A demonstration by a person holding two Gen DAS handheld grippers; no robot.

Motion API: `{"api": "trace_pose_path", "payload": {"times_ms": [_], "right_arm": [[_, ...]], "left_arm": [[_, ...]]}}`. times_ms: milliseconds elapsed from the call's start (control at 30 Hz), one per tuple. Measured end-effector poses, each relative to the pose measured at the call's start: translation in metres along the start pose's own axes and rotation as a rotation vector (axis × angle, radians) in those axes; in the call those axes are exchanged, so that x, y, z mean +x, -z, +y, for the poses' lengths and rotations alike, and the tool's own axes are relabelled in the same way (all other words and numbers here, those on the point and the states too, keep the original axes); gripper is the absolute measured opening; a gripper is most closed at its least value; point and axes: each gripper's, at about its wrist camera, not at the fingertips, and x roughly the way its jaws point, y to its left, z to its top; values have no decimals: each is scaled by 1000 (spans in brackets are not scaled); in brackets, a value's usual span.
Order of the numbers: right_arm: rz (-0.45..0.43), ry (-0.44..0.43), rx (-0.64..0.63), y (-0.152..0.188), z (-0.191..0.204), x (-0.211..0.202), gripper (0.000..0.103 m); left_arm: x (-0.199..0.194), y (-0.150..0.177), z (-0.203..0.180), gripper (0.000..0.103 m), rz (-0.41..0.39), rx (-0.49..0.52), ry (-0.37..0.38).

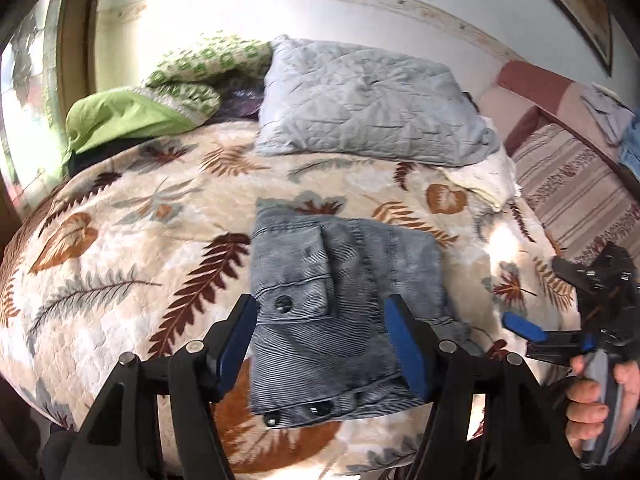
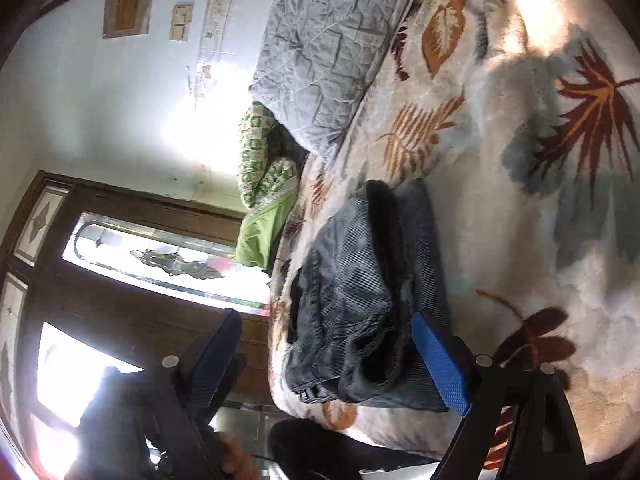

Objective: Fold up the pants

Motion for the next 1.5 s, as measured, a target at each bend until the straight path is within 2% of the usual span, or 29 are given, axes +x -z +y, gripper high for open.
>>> {"api": "trace_pose_path", "payload": {"times_ms": [67, 133, 200, 267, 333, 433, 467, 567, 700, 800, 867, 933, 1033, 1100, 1200, 1267, 1333, 1367, 1400, 1433, 1500], "right_arm": [[63, -102, -10, 12, 13, 12, 89], [124, -104, -23, 24, 18, 28, 89], [150, -22, 2, 30, 5, 44, 89], [204, 147, 89, 35, -26, 59, 86], [159, 97, 155, 35, -35, 51, 84], [125, 141, 95, 34, -16, 43, 85], [128, 132, 84, 34, -10, 43, 85], [143, 108, 71, 30, 4, 51, 85], [193, 195, 111, 27, -4, 76, 85], [164, 220, 126, 22, -8, 83, 84], [156, 280, 89, 19, -4, 88, 70], [188, 364, 42, 18, -3, 96, 13], [180, 420, -19, 23, 3, 96, 9], [147, 461, -128, 30, 25, 90, 8], [87, 516, -277, 44, 61, 76, 8], [64, 555, -325, 50, 66, 72, 8], [85, 582, -288, 51, 43, 77, 8], [103, 599, -249, 51, 25, 81, 9], [139, 597, -214, 53, 9, 86, 10], [110, 559, -198, 54, 4, 80, 9], [119, 526, -176, 51, 8, 72, 12]], "left_arm": [[18, 4, 16, 67, 40, -38, -35], [34, 14, 20, 67, 87, -37, -23], [49, 23, 21, 67, 145, -51, -8], [46, 29, 23, 67, 148, -72, 23], [34, 25, 27, 67, 96, -94, 40], [23, 14, 37, 68, 25, -115, 19], [28, 14, 39, 68, 39, -114, 12], [56, 26, 39, 68, 152, -108, 29], [61, 35, 41, 70, 146, -120, 24], [60, 36, 40, 71, 138, -100, 25], [61, 37, 40, 72, 139, -99, 19], [63, 38, 42, 75, 146, -103, 20], [62, 38, 45, 77, 154, -119, 30], [54, 33, 47, 76, 147, -132, 34], [27, 24, 44, 76, 52, -128, 35], [26, 22, 31, 77, 44, -67, -6], [55, 34, 14, 78, 172, 51, -47], [65, 42, 11, 79, 193, 80, -71], [66, 46, 14, 82, 165, 63, -73], [65, 45, 18, 82, 172, 39, -67], [67, 41, 22, 82, 199, 13, -48]]}}
